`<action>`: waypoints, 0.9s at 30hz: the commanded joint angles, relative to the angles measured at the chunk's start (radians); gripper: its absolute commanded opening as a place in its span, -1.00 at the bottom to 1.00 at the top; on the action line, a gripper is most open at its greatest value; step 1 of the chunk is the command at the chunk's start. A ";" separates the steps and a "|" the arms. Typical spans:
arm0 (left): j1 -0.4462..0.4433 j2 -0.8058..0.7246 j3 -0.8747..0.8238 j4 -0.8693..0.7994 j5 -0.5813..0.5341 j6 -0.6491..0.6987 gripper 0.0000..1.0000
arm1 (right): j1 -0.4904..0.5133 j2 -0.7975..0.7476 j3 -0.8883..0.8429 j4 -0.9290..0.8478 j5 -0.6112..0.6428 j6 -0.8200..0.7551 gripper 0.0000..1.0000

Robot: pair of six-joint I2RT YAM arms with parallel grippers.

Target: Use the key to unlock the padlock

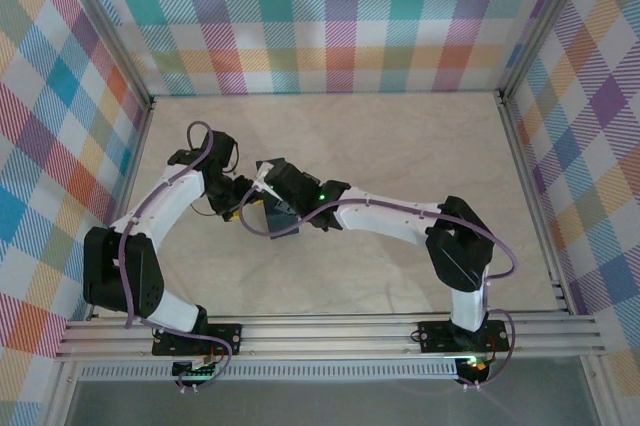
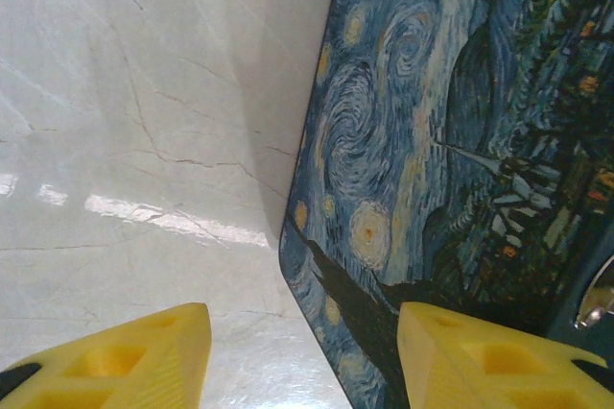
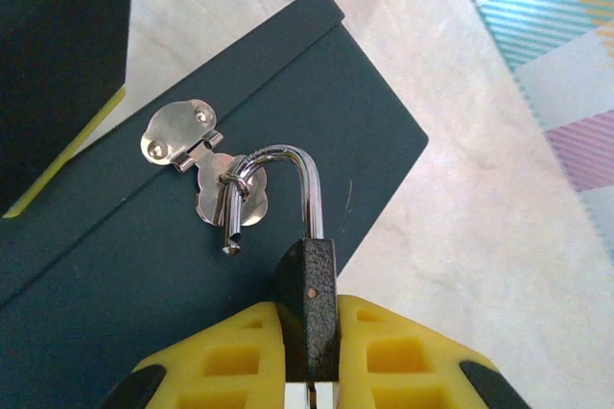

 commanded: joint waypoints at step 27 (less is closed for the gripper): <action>0.035 0.050 0.002 0.040 0.059 -0.022 0.06 | 0.013 -0.081 0.013 -0.174 -0.197 -0.150 -0.12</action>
